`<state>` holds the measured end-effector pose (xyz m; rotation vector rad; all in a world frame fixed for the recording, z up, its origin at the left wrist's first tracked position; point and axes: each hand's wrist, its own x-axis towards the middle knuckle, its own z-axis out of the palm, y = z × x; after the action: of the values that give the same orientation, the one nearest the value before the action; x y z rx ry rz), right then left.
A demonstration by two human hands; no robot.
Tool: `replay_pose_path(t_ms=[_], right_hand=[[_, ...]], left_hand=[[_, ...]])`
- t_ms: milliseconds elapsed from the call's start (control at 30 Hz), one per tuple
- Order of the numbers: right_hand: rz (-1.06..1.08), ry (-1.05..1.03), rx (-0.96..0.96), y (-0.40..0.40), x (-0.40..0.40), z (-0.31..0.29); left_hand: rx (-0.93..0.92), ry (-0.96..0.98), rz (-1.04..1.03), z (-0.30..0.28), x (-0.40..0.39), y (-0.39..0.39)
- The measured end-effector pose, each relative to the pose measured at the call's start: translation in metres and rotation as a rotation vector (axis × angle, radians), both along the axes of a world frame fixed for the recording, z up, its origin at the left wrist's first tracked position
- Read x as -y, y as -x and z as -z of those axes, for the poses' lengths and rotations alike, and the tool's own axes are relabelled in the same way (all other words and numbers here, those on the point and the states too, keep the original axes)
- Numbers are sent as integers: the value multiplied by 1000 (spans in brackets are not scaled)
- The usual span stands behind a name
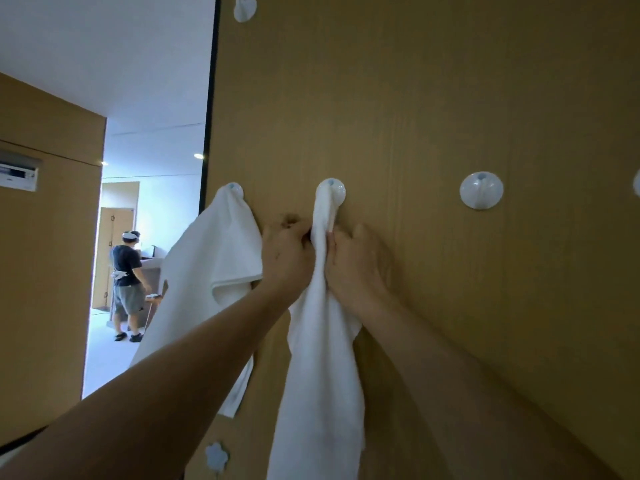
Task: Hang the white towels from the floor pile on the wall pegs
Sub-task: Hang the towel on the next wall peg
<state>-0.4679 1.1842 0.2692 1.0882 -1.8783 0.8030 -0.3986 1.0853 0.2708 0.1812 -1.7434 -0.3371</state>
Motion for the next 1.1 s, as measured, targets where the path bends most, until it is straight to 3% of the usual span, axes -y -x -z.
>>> replay_pose_path(t_ms=[133,300,400,533,833,1100], right_hand=[[325,-71,-154,-12,-1,25],[197,-53,7,-24,-5,44],[240,-34,109,-45,-9,58],[236,-52,215,-79,-23,86],[663,-216,370,-170,-74,119],[1021,-228,390,-295,-197,147]], left_hand=[[135,177,-315,15,9,-12],[245,111,28,47,20,-29],[254,131,188,65,21,-42],[265,46,287,77,33,-61],[216,211,489,110,5,-114],[362,191,787,148,-125,-179]])
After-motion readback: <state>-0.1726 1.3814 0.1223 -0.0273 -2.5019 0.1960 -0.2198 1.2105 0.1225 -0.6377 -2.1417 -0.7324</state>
